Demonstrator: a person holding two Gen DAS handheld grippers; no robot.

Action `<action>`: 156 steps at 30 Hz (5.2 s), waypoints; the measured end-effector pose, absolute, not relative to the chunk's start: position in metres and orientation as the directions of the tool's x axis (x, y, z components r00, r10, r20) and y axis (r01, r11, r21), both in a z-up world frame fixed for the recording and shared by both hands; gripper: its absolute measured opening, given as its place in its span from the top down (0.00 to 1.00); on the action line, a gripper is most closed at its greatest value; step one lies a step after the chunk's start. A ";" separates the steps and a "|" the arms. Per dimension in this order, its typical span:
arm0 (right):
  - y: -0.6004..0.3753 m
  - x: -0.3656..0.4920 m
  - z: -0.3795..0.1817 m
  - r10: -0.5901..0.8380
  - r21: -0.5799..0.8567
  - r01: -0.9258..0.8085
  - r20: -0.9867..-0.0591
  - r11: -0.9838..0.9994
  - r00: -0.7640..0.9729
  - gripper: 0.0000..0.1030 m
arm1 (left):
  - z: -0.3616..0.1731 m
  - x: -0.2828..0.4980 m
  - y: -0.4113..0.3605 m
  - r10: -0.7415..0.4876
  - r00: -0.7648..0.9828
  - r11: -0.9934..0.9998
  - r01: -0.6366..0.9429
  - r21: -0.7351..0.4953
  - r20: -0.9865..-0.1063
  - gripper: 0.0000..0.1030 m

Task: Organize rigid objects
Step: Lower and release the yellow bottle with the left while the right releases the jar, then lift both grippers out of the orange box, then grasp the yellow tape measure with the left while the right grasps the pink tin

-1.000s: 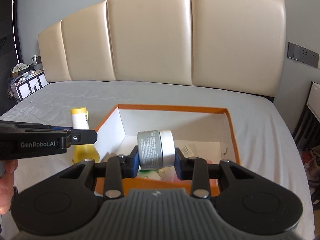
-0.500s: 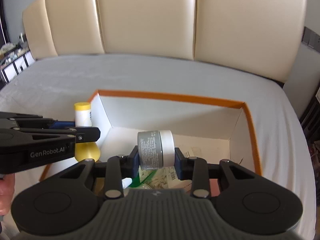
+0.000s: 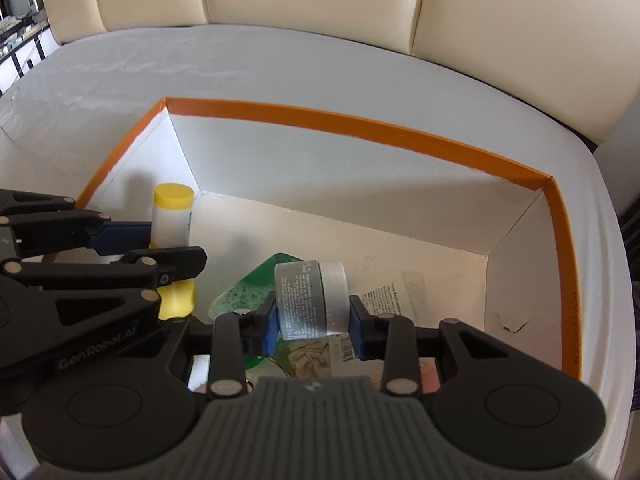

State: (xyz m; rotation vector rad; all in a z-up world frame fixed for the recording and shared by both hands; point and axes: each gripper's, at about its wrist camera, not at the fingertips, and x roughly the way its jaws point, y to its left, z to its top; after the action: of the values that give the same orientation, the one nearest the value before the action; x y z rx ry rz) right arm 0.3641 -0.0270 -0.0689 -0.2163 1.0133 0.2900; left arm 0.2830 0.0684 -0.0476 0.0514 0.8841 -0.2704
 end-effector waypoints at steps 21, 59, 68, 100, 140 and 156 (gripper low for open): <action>-0.009 0.350 -0.062 0.069 -0.181 -0.402 -0.843 0.897 0.533 0.52 | -0.049 0.280 0.067 -0.199 0.630 0.967 0.252 -0.045 -0.751 0.74; -0.043 0.299 -0.012 0.134 -0.139 -0.342 -0.737 0.929 0.662 0.37 | 0.010 0.219 0.075 -0.306 0.794 0.952 0.253 -0.172 -0.525 0.25; -0.061 0.258 0.015 0.204 -0.108 -0.345 -0.632 0.932 0.748 0.37 | 0.034 0.189 0.066 -0.297 0.820 0.955 0.258 -0.147 -0.490 0.29; -0.131 0.174 -0.092 0.065 -0.011 -0.098 -0.672 0.995 0.738 0.34 | -0.061 0.131 0.057 -0.209 0.755 0.964 0.051 -0.262 -0.621 0.29; -0.130 0.201 -0.137 -0.010 -0.033 -0.022 -0.746 0.999 0.666 0.38 | -0.100 0.137 0.041 -0.196 0.662 0.981 0.128 -0.149 -0.723 0.16; -0.130 0.203 -0.137 -0.009 -0.036 -0.027 -0.748 0.999 0.664 0.38 | -0.123 0.144 0.032 -0.112 0.630 0.992 0.119 -0.047 -0.769 0.14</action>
State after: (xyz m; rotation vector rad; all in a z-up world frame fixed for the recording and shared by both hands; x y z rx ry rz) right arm 0.2034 -0.1303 -0.1367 -0.0454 0.8448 0.0103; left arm 0.1442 0.0323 -0.1232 0.0084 0.8799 -0.1323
